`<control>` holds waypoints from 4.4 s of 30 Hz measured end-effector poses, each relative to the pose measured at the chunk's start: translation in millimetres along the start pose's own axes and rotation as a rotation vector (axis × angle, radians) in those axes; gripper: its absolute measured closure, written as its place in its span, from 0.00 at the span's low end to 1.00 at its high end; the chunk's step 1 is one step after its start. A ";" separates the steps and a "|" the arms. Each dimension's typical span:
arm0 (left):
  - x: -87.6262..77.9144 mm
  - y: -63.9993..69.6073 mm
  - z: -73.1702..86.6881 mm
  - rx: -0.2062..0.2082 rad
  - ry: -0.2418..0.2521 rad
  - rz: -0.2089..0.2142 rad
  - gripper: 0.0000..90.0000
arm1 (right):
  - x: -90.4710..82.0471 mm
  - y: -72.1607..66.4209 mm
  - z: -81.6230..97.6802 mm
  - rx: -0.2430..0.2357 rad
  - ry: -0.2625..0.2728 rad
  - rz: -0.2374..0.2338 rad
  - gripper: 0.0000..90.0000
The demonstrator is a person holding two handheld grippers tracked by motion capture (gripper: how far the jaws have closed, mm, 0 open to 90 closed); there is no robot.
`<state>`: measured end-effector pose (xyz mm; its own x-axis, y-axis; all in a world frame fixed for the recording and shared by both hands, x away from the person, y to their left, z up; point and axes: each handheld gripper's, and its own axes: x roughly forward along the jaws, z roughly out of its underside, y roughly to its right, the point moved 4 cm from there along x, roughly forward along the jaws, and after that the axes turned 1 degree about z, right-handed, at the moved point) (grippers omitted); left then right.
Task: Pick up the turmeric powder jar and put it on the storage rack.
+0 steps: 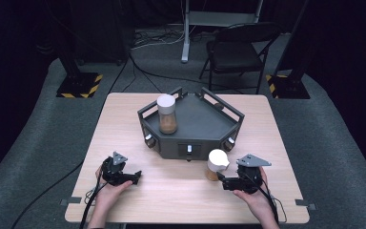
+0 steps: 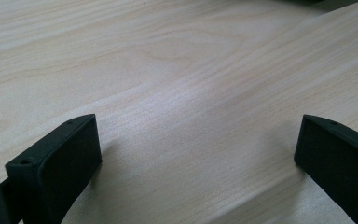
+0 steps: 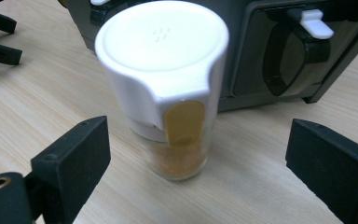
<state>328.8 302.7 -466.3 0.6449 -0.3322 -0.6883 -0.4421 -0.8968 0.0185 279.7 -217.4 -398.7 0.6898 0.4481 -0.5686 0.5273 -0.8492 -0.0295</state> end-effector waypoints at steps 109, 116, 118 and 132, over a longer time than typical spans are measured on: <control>0.7 0.5 -0.7 0.001 0.000 0.002 0.00 | -15.9 -18.3 -101.7 -0.060 0.093 0.076 0.33; 0.6 0.4 -0.8 0.003 -0.001 0.002 0.00 | -17.9 -17.9 -111.8 -0.050 0.100 0.072 0.33; 0.6 0.4 -0.9 0.003 -0.001 0.002 0.00 | -18.4 -17.9 -114.5 -0.051 0.102 0.070 0.33; 0.7 0.5 -0.7 0.001 0.000 0.002 0.00 | -15.5 -16.1 -136.7 -0.054 0.121 0.098 0.33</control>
<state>329.5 301.8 -466.3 0.6442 -0.3337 -0.6882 -0.4442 -0.8958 0.0186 328.4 -172.4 -277.0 0.7921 0.3972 -0.4635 0.4784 -0.8756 0.0672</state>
